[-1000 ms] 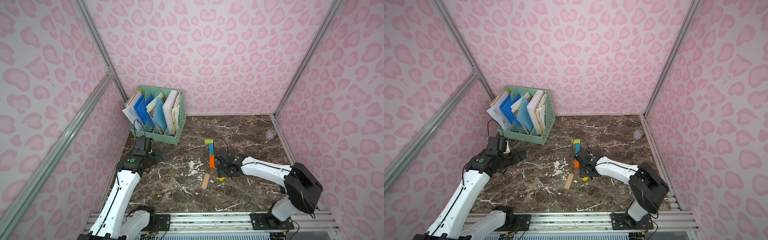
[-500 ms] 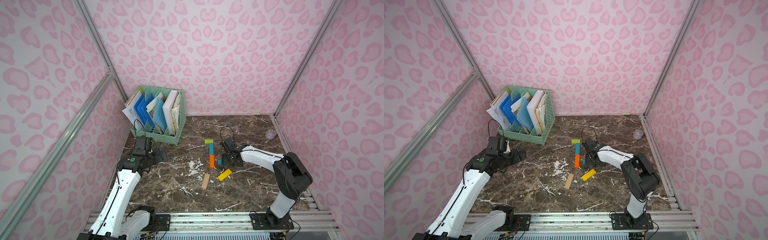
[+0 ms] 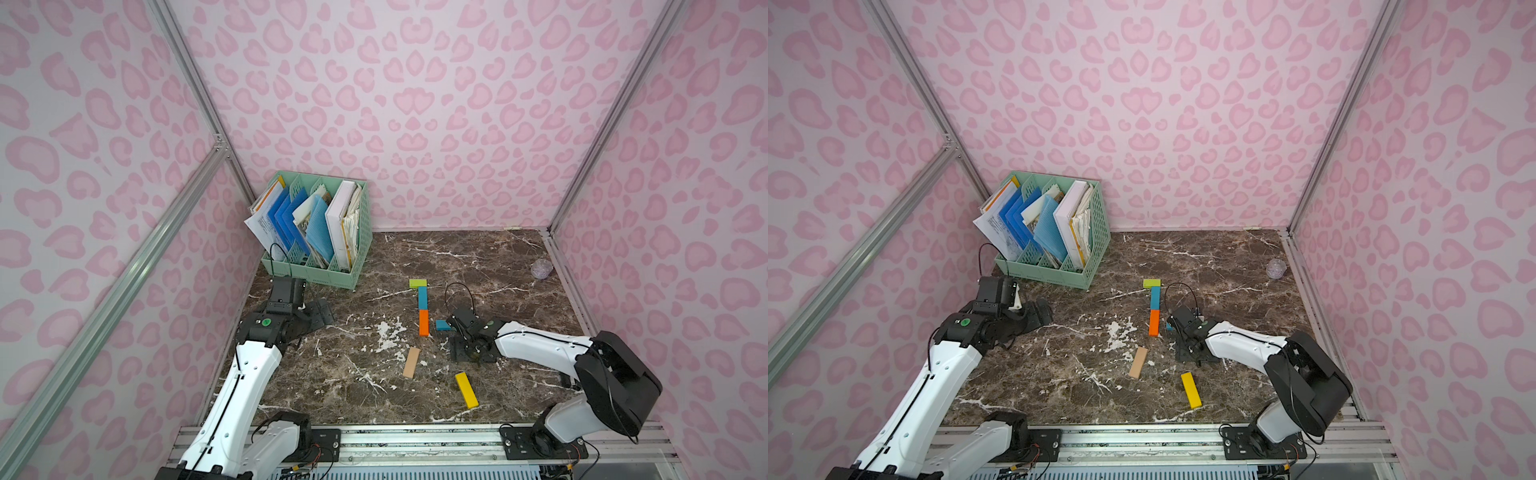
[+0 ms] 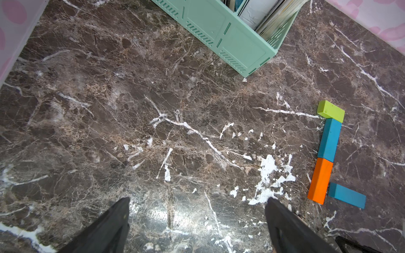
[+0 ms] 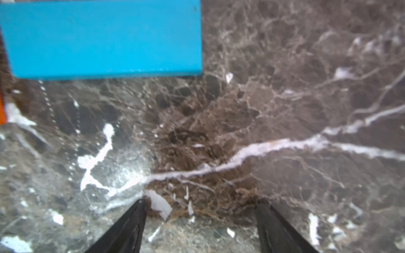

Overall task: Assemble a giraffe with building blocks
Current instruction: Move the building block to the center of the board, then pick up the building block from the center of the board.

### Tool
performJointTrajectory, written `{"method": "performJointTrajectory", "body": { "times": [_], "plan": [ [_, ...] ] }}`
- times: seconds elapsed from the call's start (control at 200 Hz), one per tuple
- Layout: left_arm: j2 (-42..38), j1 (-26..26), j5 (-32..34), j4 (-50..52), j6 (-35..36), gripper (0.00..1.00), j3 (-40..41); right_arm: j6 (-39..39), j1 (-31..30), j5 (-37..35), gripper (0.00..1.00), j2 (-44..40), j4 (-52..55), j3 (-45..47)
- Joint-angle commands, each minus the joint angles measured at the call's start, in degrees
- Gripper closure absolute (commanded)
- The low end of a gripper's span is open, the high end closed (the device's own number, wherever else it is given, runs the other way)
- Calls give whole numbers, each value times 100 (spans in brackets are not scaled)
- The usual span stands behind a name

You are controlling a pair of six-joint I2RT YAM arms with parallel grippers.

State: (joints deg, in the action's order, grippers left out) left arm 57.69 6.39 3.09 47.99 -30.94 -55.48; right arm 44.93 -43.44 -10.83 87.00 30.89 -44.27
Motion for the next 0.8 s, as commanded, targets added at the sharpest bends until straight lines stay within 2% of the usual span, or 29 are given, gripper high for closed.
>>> {"method": "performJointTrajectory", "body": {
  "times": [0.0, 0.17, 0.29, 0.56, 0.795],
  "plan": [
    [13, -6, -37, -66, 24, 2, -3, 19, 115, -21, 19, 48, 228, -156],
    [14, -6, -20, -61, 46, 1, 5, -464, 792, 511, 18, 288, -372, -487],
    [59, -3, -14, -61, 61, 1, -2, -838, 1154, 796, 17, 814, -496, -1009],
    [127, -2, -9, -104, 96, 1, 33, -857, 1407, 1212, 18, 1411, -443, -1909],
    [251, -6, -8, -177, 158, 1, 42, -862, 1521, 1012, 18, 1930, -127, -2498]
  ]
}}
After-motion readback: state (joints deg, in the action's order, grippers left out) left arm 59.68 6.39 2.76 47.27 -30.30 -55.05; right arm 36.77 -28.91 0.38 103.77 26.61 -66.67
